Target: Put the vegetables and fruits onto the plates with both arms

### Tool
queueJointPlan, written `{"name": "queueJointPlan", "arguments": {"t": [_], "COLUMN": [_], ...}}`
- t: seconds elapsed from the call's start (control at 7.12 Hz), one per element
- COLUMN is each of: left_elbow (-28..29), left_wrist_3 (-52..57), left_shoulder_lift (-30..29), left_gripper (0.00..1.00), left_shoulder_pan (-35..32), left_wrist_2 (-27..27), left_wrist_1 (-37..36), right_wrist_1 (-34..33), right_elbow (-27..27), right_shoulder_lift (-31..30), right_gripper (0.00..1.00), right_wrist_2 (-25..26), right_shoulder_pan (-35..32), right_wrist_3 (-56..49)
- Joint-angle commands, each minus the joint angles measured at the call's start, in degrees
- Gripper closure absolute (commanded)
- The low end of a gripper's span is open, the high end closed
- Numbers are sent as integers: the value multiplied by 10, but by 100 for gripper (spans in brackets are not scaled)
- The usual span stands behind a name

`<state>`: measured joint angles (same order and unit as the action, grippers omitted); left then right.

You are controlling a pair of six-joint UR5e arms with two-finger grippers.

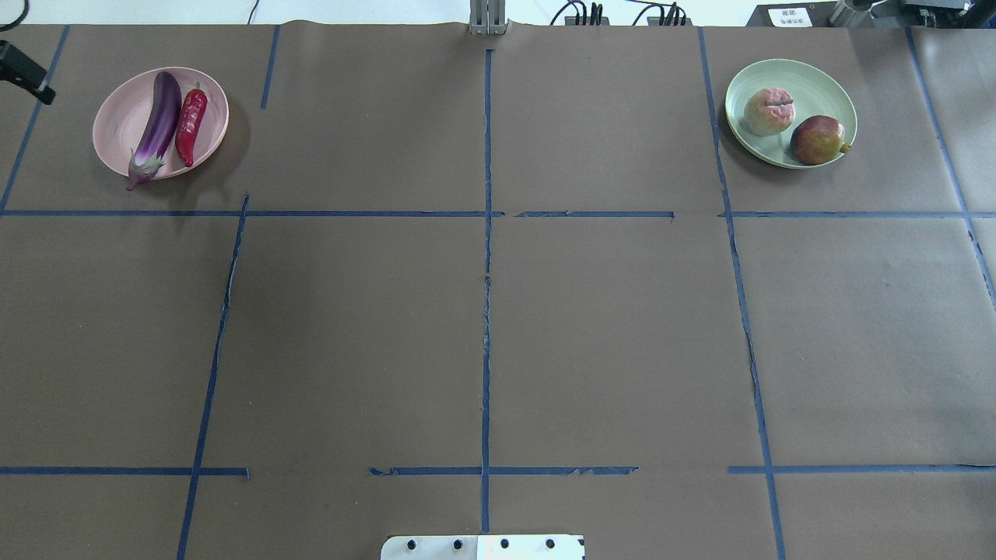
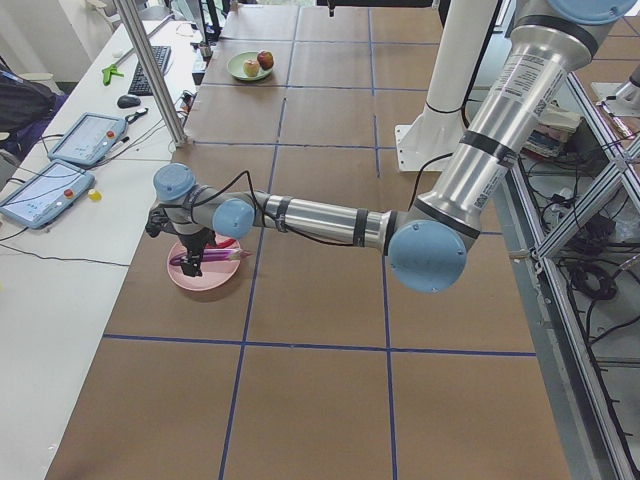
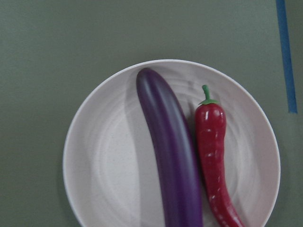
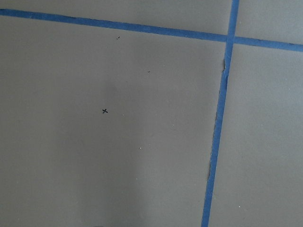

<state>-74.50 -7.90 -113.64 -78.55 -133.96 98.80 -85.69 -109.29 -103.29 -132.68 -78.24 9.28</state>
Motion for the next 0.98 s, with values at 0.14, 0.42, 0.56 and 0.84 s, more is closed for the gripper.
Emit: {"name": "queueJointPlan", "arguments": {"t": [0.14,0.42,0.56,0.84], "left_elbow": [-197,-247,-273,-293], "left_wrist_3": [110,113,113,112], "left_shoulder_lift": [186,281,312,339], "left_gripper": [0,0,0,0], "left_shoulder_pan": [-65,-95,-106,-110], "left_wrist_2": [-4,-10,-15,-14], "left_wrist_1": [-113,-113,-113,-114], "right_wrist_1": [0,-9,-9,-11], "right_elbow": [0,-5,-5,-6], "right_shoulder_lift": [0,-2,-10,-14], "right_gripper": [0,0,0,0], "right_wrist_2": [-1,-6,-31,-28], "right_shoulder_pan": [-9,-43,-59,-66], "right_wrist_3": [0,-16,-27,-26]}}
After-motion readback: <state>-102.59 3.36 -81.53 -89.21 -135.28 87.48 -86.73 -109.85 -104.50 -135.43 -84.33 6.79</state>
